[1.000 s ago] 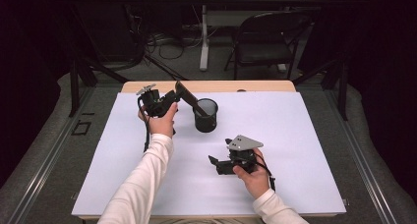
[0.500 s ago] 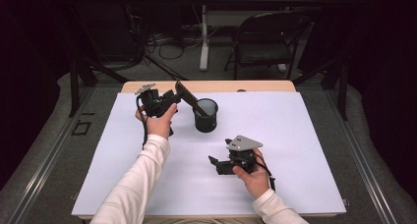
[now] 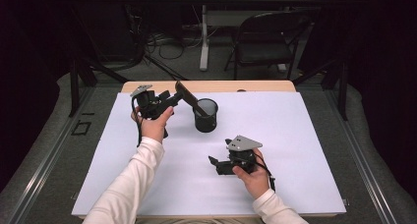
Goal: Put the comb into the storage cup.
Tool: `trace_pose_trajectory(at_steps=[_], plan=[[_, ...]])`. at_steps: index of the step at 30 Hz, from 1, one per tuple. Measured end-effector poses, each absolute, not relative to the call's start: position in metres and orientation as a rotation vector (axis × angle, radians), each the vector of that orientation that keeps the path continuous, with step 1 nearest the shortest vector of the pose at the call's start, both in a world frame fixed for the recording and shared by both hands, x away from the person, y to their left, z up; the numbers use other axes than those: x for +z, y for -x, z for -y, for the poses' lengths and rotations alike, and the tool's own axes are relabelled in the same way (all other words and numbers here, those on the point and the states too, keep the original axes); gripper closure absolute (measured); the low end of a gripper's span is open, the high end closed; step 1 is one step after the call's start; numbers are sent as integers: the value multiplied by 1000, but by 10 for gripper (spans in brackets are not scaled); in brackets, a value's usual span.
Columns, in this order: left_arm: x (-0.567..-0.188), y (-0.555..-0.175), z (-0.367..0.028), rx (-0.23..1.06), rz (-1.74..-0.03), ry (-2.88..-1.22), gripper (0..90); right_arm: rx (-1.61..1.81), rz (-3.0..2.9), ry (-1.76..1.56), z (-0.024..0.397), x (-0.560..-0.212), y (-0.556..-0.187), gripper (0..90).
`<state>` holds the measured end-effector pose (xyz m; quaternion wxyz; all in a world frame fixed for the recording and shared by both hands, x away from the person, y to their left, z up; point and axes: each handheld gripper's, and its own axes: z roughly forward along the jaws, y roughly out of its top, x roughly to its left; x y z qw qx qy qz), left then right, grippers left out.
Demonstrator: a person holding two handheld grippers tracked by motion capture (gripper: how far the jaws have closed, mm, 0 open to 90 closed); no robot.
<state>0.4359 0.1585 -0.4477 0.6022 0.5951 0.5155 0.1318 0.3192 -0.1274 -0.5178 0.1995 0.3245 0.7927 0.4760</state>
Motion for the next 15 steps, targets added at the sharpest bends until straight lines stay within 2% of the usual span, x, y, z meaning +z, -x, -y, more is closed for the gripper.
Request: trace_pose_trajectory(at_steps=[15], plan=[[-440,-420,-164,350,-1118,-1445,327,1326,-2216,-906,127,-518,-319,168]])
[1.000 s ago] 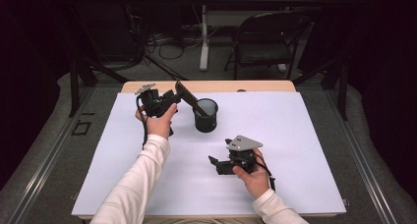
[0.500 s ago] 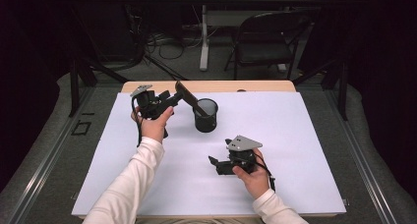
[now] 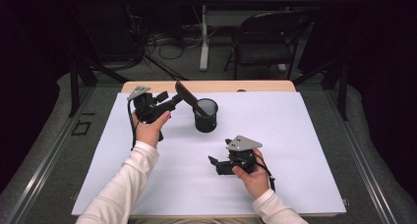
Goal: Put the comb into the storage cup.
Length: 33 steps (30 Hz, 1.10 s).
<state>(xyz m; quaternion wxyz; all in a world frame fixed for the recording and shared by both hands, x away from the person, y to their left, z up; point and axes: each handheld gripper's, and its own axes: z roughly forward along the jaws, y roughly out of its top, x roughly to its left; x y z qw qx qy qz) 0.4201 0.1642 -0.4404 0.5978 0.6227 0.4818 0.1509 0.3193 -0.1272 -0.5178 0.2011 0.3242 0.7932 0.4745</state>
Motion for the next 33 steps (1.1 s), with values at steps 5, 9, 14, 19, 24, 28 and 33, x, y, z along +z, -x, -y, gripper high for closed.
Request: trace_pose_trajectory(at_steps=[5,9,14,19,24,28,33], plan=[[-440,-416,-165,351,-1105,-1456,330,1323,-2217,-906,127,-518,-319,168],[-438,-410,-167,353,-1084,-1469,336,1326,-2216,-905,127,-518,-319,168],[-436,-403,-171,362,-1053,-1489,343,1328,-2214,-906,127,-517,-319,168],[-435,-397,-177,385,-1030,-1504,344,1325,-2215,-905,127,-518,-319,168],[-434,-390,-185,382,-1010,-1495,344,1325,-2214,-906,127,-518,-319,168],[-434,-382,-190,349,-995,-1510,344,1335,-2207,-906,127,-517,-319,168],[-439,-374,-193,346,-972,-1547,324,1336,-2206,-909,127,-517,-319,168]])
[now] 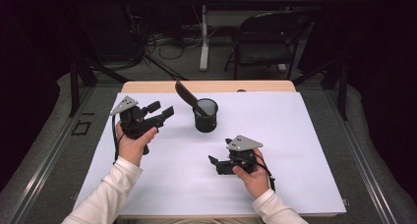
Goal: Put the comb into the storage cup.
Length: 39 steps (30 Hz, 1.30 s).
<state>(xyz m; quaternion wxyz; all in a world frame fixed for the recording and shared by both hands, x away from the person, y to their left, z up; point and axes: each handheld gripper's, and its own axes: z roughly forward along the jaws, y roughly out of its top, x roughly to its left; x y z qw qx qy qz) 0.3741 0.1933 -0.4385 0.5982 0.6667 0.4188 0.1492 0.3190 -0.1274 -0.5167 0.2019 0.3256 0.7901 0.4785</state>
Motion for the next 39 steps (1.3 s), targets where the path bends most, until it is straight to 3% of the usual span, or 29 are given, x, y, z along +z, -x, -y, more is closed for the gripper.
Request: trace_pose_trajectory(at_steps=[19,39], plan=[[-450,-348,-214,311,-895,-1646,225,1332,-2189,-882,125,-502,-316,168],[-453,-317,-234,320,-837,-1700,130,1344,-2136,-933,161,-486,-299,154]])
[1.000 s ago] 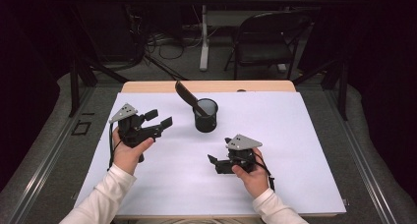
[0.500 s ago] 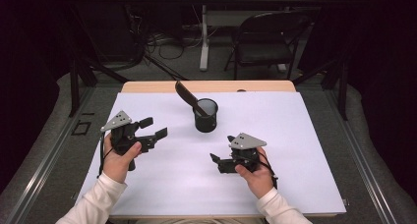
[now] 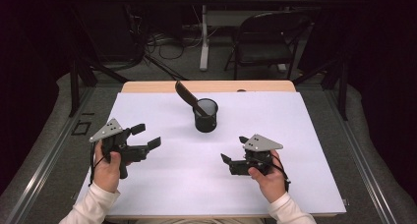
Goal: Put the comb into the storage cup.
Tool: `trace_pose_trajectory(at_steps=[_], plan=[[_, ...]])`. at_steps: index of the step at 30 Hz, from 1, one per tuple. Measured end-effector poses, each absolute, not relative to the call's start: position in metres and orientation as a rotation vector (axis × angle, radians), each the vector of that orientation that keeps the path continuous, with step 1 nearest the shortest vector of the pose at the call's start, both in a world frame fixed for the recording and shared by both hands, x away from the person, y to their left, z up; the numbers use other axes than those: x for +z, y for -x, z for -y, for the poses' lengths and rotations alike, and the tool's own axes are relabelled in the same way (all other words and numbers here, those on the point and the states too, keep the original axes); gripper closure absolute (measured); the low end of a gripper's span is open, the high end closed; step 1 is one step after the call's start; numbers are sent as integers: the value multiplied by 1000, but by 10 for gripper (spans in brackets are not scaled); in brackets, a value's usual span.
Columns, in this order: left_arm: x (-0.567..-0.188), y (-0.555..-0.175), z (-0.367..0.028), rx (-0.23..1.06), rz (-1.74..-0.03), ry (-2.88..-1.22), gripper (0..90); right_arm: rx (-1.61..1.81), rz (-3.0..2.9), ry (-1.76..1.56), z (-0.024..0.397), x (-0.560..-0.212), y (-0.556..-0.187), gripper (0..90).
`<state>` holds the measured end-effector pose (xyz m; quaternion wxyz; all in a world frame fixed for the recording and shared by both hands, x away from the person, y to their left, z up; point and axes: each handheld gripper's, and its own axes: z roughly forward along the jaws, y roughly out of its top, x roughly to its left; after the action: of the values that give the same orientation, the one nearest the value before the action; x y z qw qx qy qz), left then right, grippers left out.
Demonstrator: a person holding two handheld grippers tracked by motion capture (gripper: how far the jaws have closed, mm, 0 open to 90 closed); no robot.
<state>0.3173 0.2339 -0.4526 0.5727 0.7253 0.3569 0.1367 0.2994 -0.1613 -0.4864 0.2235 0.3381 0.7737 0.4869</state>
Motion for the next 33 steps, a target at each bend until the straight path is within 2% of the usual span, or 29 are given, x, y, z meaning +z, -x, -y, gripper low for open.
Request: trace_pose_trajectory(at_steps=[2,5,10,21,33], plan=[[-454,-314,-236,328,-828,-1704,105,1356,-2123,-947,165,-485,-297,148],[-457,-310,-240,333,-790,-1728,4,1353,-2111,-964,171,-485,-293,145],[-462,-301,-243,363,-768,-1746,3,1347,-2092,-998,180,-484,-288,130],[-473,-293,-252,338,-792,-1737,3,1354,-2063,-1027,198,-487,-279,3],[-490,-289,-270,340,-823,-1720,3,1320,-2010,-1088,218,-494,-272,0]])
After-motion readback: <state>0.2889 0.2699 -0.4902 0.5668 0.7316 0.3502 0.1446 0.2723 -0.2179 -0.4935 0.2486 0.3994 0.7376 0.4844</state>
